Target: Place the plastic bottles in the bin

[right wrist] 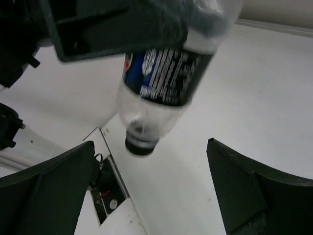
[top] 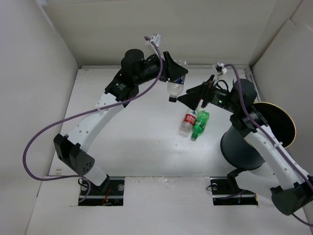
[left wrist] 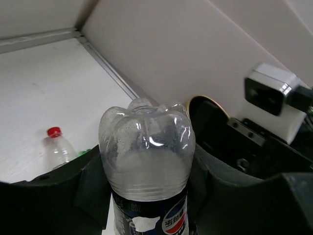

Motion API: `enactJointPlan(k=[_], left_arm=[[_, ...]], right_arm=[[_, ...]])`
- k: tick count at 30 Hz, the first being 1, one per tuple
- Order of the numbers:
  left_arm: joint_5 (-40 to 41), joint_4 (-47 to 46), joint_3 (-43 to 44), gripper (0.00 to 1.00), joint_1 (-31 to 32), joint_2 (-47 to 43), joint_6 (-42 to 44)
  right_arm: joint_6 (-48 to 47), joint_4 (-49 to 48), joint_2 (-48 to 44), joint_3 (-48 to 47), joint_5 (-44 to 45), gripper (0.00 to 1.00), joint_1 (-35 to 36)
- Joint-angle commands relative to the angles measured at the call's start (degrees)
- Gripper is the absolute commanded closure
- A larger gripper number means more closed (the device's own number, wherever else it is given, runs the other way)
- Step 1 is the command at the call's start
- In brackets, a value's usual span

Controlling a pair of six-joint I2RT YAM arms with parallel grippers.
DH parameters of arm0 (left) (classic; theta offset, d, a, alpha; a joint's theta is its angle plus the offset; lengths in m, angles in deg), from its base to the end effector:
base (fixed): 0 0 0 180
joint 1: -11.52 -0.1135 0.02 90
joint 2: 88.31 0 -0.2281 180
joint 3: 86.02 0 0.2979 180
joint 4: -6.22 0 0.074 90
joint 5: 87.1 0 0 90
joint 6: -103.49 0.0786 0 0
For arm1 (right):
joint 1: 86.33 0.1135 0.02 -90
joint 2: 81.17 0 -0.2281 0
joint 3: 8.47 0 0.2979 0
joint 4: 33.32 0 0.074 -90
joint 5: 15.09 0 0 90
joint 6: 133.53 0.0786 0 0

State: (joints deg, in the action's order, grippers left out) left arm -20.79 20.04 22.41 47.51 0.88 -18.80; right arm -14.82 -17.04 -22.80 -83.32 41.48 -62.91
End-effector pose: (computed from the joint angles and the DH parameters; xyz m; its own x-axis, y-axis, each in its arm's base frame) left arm 0.3402 -0.2861 0.4535 -0.3958 -0.3172 -0.8618 0.7693 0.3980 -0.4997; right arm 0.2816 0.1692 0.3927 -0.3994 0.2639 -0.8780 -0.7358 0.4789 0.4787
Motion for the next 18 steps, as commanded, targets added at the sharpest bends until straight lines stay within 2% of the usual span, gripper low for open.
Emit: enactJointPlan(k=[1,5,10,12,13,14,15,16,17,18], left_arm=[[-11.0,-7.6,-3.4,1.00,0.0,-1.8,-2.5],[-13.5,-10.8,-5.2,1.00,0.0,-3.8,-5.1],[-14.0,-14.2,-8.4,1.00,0.0,-5.8,-7.6],[-14.0,-14.2,-8.9,1.00,0.0,-6.4,-7.6],[-13.5,-14.2,-8.9,0.92,0.0,-6.4,-7.6],[-12.8,-14.2,-8.9,0.76,0.0,-7.0,-7.6],[-10.9,-14.2,-8.9,0.53,0.0,-7.7,-7.6],[-9.6,-14.2,-9.5,0.20,0.0,-7.7,-7.6],[-8.2,-13.3,-9.5,0.00,0.0,-8.4,-7.6],[-4.2,-12.2,-8.8,0.00,0.0,-8.4,-7.6]], right_arm=[[-0.1,-10.6,4.3,-4.7,2.6,0.00,3.3],[1.1,-15.5,9.5,-6.7,7.4,0.00,8.2],[3.5,-21.1,13.7,-7.2,12.8,0.01,10.0],[4.1,-21.6,14.3,-7.2,12.8,0.30,10.6],[4.1,-22.2,14.9,-7.2,12.8,0.54,10.6],[4.1,-22.2,14.9,-7.2,13.6,0.83,10.6],[4.1,-22.2,14.9,-7.2,15.0,0.94,11.2],[4.1,-22.2,14.1,-6.5,15.8,0.98,11.2],[4.1,-21.6,12.7,-6.5,16.8,1.00,11.2],[4.1,-20.7,11.9,-5.7,17.9,1.00,10.7]])
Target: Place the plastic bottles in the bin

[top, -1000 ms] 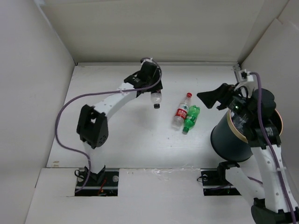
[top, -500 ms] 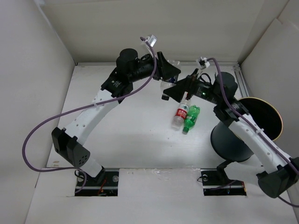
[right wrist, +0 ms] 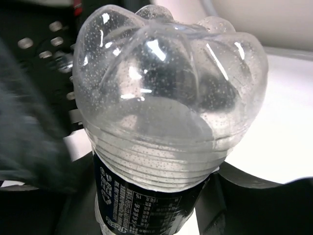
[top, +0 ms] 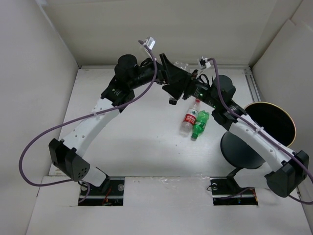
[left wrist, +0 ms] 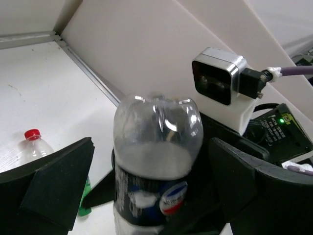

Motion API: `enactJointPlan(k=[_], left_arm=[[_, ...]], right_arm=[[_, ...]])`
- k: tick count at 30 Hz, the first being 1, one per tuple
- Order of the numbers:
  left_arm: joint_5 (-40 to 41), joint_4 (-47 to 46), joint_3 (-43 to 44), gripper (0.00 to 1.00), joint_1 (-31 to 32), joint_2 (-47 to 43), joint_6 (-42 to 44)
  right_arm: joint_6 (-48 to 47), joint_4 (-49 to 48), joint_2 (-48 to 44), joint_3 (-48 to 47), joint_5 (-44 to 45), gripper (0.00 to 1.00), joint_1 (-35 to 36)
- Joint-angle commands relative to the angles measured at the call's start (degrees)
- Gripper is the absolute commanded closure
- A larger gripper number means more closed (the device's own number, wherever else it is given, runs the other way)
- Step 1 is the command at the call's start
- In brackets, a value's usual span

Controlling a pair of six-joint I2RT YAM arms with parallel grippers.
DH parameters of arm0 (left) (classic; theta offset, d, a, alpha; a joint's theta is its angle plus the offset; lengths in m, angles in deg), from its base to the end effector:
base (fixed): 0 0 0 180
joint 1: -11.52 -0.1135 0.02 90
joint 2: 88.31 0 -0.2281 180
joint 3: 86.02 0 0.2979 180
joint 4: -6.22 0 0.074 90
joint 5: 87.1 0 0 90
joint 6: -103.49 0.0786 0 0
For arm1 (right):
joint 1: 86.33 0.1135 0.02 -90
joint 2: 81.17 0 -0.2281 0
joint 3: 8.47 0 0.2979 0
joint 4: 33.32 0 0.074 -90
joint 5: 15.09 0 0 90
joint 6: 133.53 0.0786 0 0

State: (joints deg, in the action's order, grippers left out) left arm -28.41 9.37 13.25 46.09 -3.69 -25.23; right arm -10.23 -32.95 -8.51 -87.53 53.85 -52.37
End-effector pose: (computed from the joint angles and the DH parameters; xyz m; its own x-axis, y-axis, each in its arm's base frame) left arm 0.3269 -0.2749 0.4441 -0.4374 -0.3476 -0.8294 0.8081 0.2527 -0.5321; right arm 0.3115 0.2439 0.3799 -0.3761 0.3644 -0.8519 -0.7313 0.4479 0.5144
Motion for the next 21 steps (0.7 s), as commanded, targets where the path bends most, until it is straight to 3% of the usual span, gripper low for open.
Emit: enactJointPlan(k=[1,3,4,6,8,9,10,15,19,20,21], left_arm=[[5.4,-0.6,1.0,0.00,1.4,-4.4,-0.4],[9.8,3.4,3.2,0.00,1.4,-4.4,0.1],[16.0,5.8,4.4,0.00,1.4,-4.4,1.0],[20.0,10.8,6.8,0.00,1.4,-3.2,2.3],[24.0,14.2,8.1,0.00,2.1,-1.1,5.1],[24.9,14.7,8.1,0.00,2.8,-0.4,7.5],[25.9,15.4,8.1,0.00,3.5,0.5,7.5],[24.0,16.6,9.4,0.00,6.4,7.3,11.2],[28.0,19.2,13.0,0.00,11.5,13.6,14.9],[28.8,21.1,14.3,0.00,12.4,16.6,15.6],[30.7,22.1,16.9,0.00,13.8,18.0,16.1]], right_arm=[[-1.2,-1.9,-3.4,-1.5,7.6,1.00,-1.0],[-2.7,2.2,-7.2,-0.9,9.8,1.00,-2.7],[-3.9,4.9,-8.8,-0.9,14.2,1.00,-4.2],[-4.7,14.3,-14.6,-0.9,20.9,1.00,-5.8],[-4.7,25.4,-19.7,-0.9,33.1,1.00,-8.7],[-3.8,29.5,-21.1,-1.5,41.4,1.00,-9.9],[-3.2,33.2,-22.2,-1.6,41.4,1.00,-11.2],[5.4,50.9,-28.2,-0.9,60.4,1.00,-20.9],[9.3,57.5,-35.2,4.1,66.3,1.00,-26.1],[9.3,57.5,-37.7,4.9,66.3,0.94,-26.9],[9.3,57.5,-38.5,5.5,66.8,0.65,-27.6]])
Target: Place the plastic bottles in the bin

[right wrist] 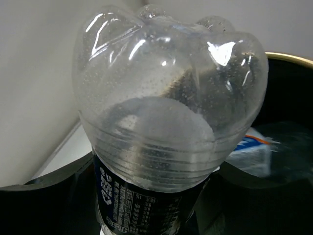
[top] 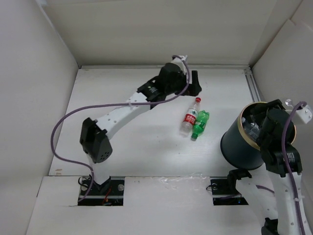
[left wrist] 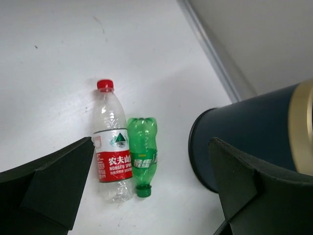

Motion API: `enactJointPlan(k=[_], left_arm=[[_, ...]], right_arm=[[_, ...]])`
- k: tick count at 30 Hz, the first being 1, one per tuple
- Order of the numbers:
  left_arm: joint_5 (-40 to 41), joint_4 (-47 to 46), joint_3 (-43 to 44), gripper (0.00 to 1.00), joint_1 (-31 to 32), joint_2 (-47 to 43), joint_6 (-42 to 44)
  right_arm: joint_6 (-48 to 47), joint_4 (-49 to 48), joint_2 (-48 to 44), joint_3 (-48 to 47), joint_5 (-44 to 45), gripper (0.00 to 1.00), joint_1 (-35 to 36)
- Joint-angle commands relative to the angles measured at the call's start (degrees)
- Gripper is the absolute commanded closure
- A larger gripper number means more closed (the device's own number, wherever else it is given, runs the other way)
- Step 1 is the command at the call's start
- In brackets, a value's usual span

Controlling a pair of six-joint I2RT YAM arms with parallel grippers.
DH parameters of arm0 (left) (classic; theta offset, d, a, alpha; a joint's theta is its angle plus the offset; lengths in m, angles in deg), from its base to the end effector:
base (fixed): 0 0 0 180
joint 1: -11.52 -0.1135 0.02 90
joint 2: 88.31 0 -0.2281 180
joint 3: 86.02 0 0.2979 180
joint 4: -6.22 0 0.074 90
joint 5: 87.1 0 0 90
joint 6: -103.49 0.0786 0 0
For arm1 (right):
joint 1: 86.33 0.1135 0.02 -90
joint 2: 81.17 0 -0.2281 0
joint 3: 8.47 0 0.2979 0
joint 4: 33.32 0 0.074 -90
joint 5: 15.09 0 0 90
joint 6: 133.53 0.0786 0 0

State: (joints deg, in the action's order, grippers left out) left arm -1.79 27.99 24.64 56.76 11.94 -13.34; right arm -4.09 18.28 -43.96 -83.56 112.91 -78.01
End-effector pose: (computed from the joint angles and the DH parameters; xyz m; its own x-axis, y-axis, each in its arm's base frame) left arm 0.3496 -0.3616 0.3618 -0.4687 -0.1662 -0.8676 0.6193 0.6386 -0.4569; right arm 0.2104 -0.0181 0.4021 0.1223 0.5238 -0.8430 0.5181 0.6908 0.5044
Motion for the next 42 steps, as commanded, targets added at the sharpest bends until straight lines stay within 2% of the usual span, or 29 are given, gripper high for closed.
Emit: enactJointPlan(k=[1,2,3,8,13,20,27,32,34,36,39,40,41,42], left_arm=[[4.8,4.3,6.6,0.00,3.1,3.6,4.2],[4.8,4.3,7.3,0.00,3.6,4.8,4.2],[4.8,5.0,7.8,0.00,3.6,6.5,4.2],[5.3,6.1,7.8,0.00,3.6,9.4,4.8],[5.8,8.1,9.1,0.00,3.6,14.3,4.8],[4.8,11.8,15.4,0.00,3.6,22.6,4.8],[7.4,14.1,23.1,0.00,3.6,32.4,4.2],[14.7,14.1,25.9,0.01,3.1,37.5,1.3],[14.7,14.1,25.9,0.10,2.5,39.0,0.2],[15.9,14.6,25.9,0.12,2.0,40.1,-0.4],[17.0,16.3,25.9,0.28,0.6,42.2,-1.2],[17.0,17.2,25.3,0.37,-0.3,42.2,-2.4],[17.9,17.8,23.8,0.53,-0.8,42.2,-3.1],[18.5,17.8,22.4,0.65,-2.1,41.5,-3.1]], right_arm=[[3.2,6.9,-3.0,1.5,8.3,0.42,-2.5],[3.2,7.4,-3.6,1.5,8.3,0.15,-2.5],[3.2,7.4,-3.6,0.9,9.1,0.00,-2.5],[6.2,12.2,-2.1,-3.5,14.9,0.00,-2.5],[6.9,12.8,-2.1,-5.8,15.7,0.00,-2.5],[1.2,6.8,-4.4,-5.7,5.1,0.00,-2.5],[-3.5,-2.8,-7.4,-0.6,-13.5,0.00,-2.5],[-4.0,-3.3,-6.9,0.0,-20.4,0.00,-2.5],[-4.5,-3.3,-6.4,0.5,-21.2,0.00,-2.5],[-5.1,-3.9,-6.4,0.5,-21.9,0.00,-2.5],[-5.9,-3.9,-6.9,0.5,-24.8,0.00,-2.5],[-7.2,-4.4,-6.9,0.5,-26.2,0.00,-2.5],[-8.1,-5.0,-6.9,0.5,-28.0,0.00,-2.5],[-9.4,-5.8,-6.2,0.5,-30.7,0.00,-2.5]])
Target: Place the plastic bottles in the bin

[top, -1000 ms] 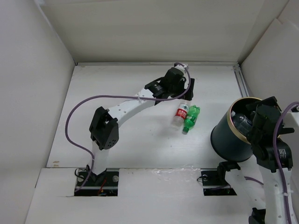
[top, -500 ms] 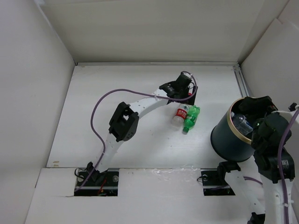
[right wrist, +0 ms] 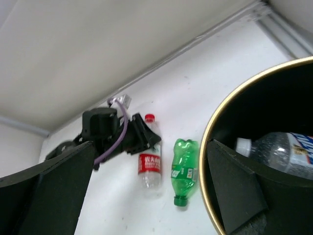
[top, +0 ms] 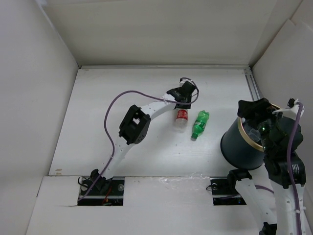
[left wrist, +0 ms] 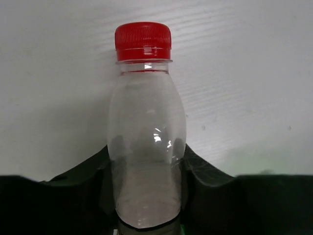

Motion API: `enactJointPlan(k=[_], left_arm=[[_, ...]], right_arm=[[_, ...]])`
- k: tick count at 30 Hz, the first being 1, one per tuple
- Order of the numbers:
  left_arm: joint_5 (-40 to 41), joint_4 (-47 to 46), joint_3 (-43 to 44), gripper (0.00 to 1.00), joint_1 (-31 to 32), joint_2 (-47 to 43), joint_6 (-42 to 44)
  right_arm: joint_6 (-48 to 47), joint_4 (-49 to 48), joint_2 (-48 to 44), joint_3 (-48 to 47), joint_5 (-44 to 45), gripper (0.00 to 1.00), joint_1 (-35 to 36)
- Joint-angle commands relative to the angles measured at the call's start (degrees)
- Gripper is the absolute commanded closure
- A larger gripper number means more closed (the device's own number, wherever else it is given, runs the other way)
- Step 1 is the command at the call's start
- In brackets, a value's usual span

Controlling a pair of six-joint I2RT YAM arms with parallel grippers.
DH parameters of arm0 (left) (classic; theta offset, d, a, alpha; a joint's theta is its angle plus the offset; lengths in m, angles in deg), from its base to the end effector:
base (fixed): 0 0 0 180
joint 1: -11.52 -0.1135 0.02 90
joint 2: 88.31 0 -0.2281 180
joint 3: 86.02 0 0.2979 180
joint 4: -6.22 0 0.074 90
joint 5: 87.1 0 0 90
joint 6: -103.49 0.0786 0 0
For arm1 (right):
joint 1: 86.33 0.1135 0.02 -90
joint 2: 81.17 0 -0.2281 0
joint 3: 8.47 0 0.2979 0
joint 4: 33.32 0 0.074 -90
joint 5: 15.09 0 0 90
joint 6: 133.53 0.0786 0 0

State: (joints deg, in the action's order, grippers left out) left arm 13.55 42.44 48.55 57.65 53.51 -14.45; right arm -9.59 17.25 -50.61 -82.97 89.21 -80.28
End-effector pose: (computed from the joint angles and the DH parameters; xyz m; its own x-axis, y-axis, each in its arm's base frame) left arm 0.4295 -0.4258 0.1128 -0.7096 0.0737 -0.7007 0.3204 0.9195 -0.2277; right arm 0.1883 0.0004 0.4189 -0.0161 0.5424 -0.8400 0.1818 0.8277 0.5309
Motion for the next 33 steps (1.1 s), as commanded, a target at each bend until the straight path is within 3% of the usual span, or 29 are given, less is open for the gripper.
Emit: enactJointPlan(k=[1,3,4,9,12,17,22,27,33], left_arm=[[3.1,2.5,-3.1,0.76,-3.5,-1.0,-2.9],[3.8,0.3,-8.8,0.96,-5.3,-6.1,-3.8],[4.3,-0.9,-11.0,1.00,-5.3,-8.5,-4.4],[4.6,-9.6,-23.3,1.00,-6.6,-26.5,-4.4],[-3.9,-16.3,-28.5,1.00,-7.2,-37.6,-1.9],[-19.0,-24.8,-33.0,1.00,-7.2,-49.9,-0.8],[-25.7,-29.6,-35.8,1.00,-7.2,-55.9,-3.1],[-24.3,-29.6,-36.4,1.00,-5.3,-60.9,-3.9],[-24.4,-29.1,-37.5,1.00,-4.7,-62.4,-3.9]], right_arm=[[-6.1,-6.4,1.0,-0.1,-13.1,0.00,-0.2],[-7.7,-8.1,2.8,0.6,-19.2,0.00,-0.2],[-8.3,-9.0,3.6,0.6,-25.8,0.00,-0.2],[-8.3,-19.0,11.0,3.6,-45.4,0.00,-0.2],[-6.0,-27.8,14.9,5.8,-54.3,0.00,2.5],[-5.4,-37.2,24.7,4.8,-54.7,0.00,11.8],[-6.4,-43.6,32.4,0.3,-49.6,0.00,22.1],[-5.8,-48.9,39.2,-3.9,-47.1,0.00,26.0],[-1.1,-60.6,39.7,-2.0,-46.0,0.00,27.2]])
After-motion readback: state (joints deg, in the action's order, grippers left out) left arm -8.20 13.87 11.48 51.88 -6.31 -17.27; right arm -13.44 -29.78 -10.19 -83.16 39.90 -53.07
